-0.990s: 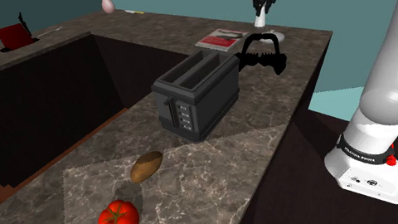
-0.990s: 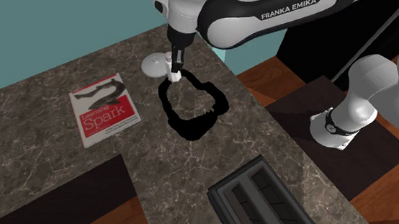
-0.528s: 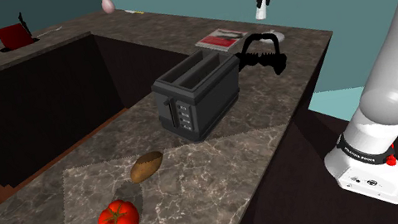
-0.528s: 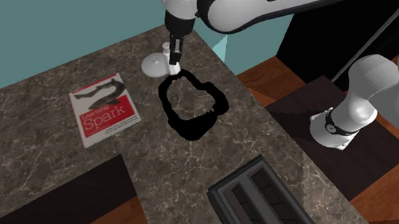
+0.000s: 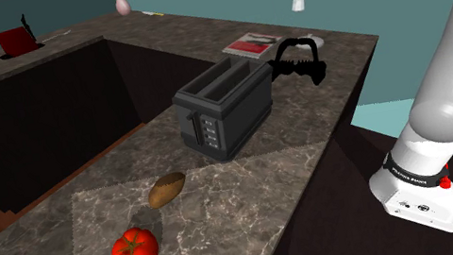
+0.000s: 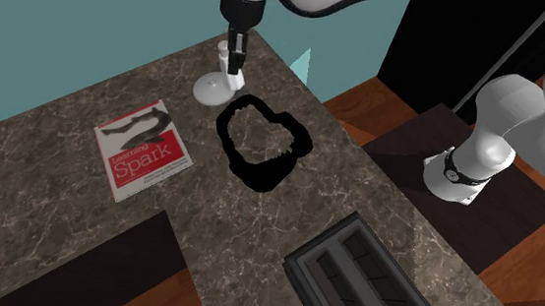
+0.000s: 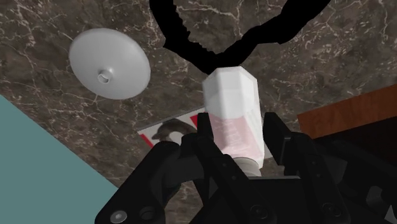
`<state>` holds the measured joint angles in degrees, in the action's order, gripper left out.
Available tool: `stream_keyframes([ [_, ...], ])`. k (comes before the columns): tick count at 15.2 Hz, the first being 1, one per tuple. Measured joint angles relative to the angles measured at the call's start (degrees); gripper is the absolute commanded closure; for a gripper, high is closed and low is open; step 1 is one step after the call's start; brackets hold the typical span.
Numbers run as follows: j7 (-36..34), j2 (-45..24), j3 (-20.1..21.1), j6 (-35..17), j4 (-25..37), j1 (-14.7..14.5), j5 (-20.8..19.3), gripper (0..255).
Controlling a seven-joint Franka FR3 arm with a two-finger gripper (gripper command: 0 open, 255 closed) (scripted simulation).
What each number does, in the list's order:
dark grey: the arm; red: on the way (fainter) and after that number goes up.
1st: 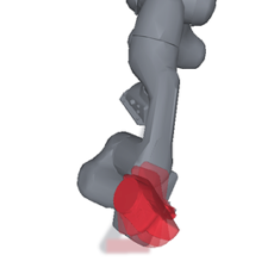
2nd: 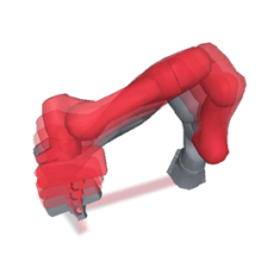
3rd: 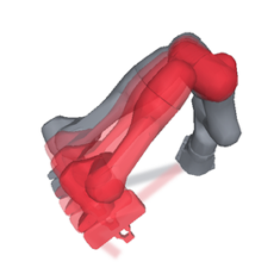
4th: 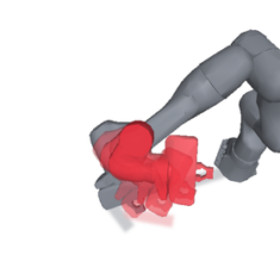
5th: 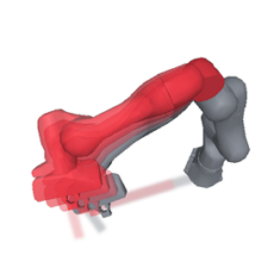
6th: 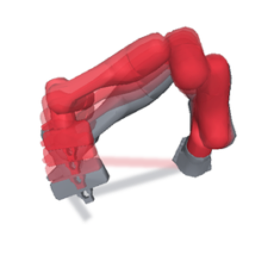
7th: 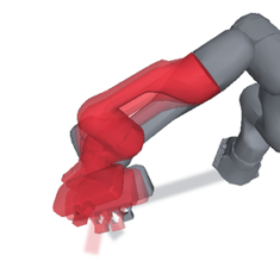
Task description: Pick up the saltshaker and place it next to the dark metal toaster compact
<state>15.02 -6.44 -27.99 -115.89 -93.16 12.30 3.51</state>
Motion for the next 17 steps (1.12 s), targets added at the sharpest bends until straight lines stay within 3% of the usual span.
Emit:
stream_keyframes([
  [5, -0.6, 0.0, 0.1, 3.3, 3.3, -0.2, -0.2, 255],
  [17, -18.6, 6.4, 7.4, 2.8, -3.5, -9.5, -8.5, 255],
])
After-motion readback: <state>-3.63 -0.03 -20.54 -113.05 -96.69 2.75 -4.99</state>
